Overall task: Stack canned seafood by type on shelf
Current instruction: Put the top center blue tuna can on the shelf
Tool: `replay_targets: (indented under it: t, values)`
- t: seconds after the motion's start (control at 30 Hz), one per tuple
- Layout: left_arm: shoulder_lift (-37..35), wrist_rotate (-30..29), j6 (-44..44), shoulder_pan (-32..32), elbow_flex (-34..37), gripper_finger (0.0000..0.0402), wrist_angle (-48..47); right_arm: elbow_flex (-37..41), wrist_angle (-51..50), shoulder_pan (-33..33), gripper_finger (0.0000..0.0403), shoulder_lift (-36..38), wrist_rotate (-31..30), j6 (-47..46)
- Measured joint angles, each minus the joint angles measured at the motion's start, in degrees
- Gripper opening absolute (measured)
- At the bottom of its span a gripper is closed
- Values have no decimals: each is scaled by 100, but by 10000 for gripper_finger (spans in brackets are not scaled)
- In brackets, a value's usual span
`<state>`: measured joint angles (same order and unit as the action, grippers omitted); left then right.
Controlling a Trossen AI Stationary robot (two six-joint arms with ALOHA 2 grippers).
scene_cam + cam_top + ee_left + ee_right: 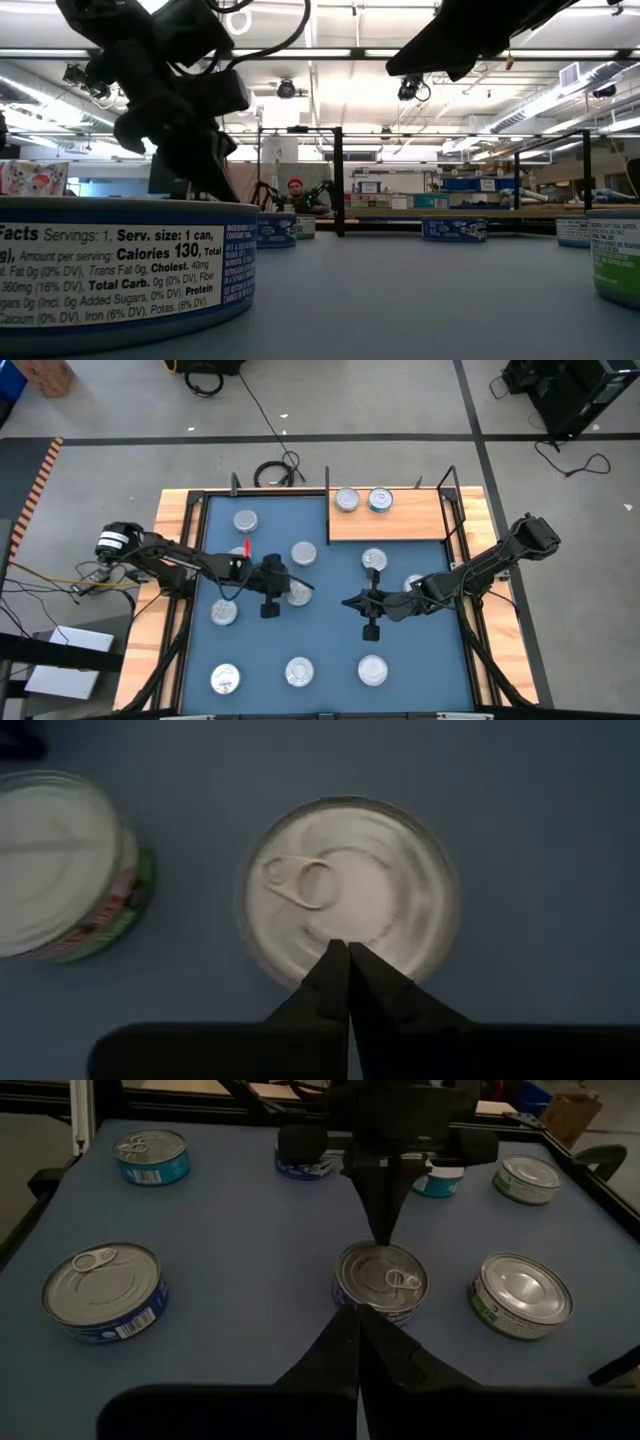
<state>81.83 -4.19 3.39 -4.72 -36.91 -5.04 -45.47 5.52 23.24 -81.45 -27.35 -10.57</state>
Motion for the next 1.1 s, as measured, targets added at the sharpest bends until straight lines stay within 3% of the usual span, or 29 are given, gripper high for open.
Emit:
replay_targets:
  t: [0.17,0.4,0.7,1.1]
  values:
    - [81,-11,-10,-156,-50,7,4,2,55,0,8,-2,15,-1]
    - [-256,-696,-139,91,-131,7,-175,2,68,-2,7,-2,15,-28]
    - [-119,-298,-118,593,0,7,-82,573,699,-160,7,-2,7,-137]
    - [-1,322,820,240,737,7,972,713,945,-284,6,-4,80,-342]
